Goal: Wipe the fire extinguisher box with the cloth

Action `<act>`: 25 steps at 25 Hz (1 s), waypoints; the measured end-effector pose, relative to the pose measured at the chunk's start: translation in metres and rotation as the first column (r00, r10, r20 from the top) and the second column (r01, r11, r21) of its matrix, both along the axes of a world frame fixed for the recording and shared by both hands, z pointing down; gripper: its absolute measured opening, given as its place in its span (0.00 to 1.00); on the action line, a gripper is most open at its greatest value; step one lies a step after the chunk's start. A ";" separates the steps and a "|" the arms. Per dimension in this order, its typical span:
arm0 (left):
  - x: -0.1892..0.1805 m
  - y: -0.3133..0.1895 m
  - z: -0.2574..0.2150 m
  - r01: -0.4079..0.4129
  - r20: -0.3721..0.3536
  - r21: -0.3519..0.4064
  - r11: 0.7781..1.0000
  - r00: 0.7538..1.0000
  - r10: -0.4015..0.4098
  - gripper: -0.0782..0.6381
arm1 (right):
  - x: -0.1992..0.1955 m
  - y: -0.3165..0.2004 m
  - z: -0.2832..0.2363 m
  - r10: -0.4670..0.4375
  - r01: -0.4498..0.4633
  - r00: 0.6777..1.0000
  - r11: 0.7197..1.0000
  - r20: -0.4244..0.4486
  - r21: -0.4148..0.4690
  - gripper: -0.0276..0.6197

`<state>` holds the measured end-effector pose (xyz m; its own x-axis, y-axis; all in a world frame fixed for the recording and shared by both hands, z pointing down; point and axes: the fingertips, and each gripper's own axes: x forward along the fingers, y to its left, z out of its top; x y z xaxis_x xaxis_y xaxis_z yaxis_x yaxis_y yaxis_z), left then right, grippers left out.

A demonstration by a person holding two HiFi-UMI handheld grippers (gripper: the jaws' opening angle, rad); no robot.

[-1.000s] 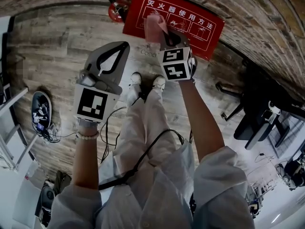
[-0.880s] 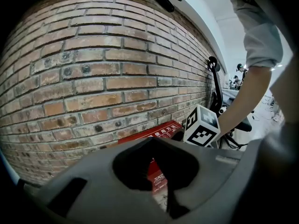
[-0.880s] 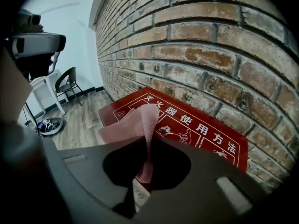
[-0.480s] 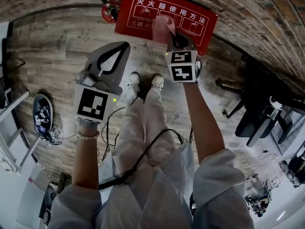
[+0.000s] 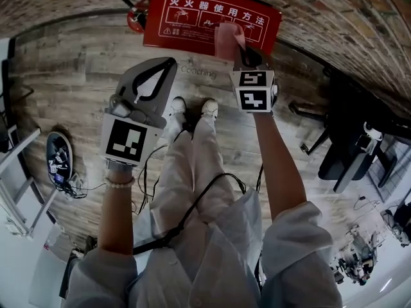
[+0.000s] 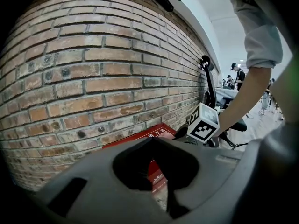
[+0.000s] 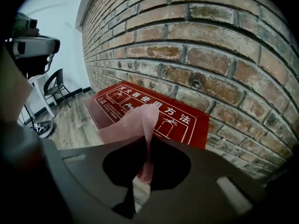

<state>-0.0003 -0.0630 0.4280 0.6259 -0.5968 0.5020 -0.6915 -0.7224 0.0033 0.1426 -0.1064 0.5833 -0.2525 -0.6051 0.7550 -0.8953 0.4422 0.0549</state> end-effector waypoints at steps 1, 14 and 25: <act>0.003 0.000 0.000 -0.004 0.000 0.000 1.000 1.000 0.004 0.09 | 0.005 0.001 0.000 0.007 -0.007 1.000 1.000 -0.003 -0.001 0.07; 0.028 0.002 0.002 -0.048 -0.001 -0.005 0.999 0.999 0.048 0.09 | 0.076 0.016 0.004 0.128 -0.128 0.991 0.992 -0.045 -0.009 0.07; 0.038 0.001 0.006 -0.062 -0.011 -0.008 0.998 0.998 0.062 0.09 | 0.101 0.022 0.009 0.136 -0.138 0.987 0.990 -0.080 -0.022 0.07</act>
<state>0.0381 -0.0622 0.4345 0.6670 -0.5527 0.4996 -0.6453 -0.7637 0.0166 0.2441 -0.0848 0.5924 -0.1078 -0.6090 0.7858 -0.9410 0.3175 0.1170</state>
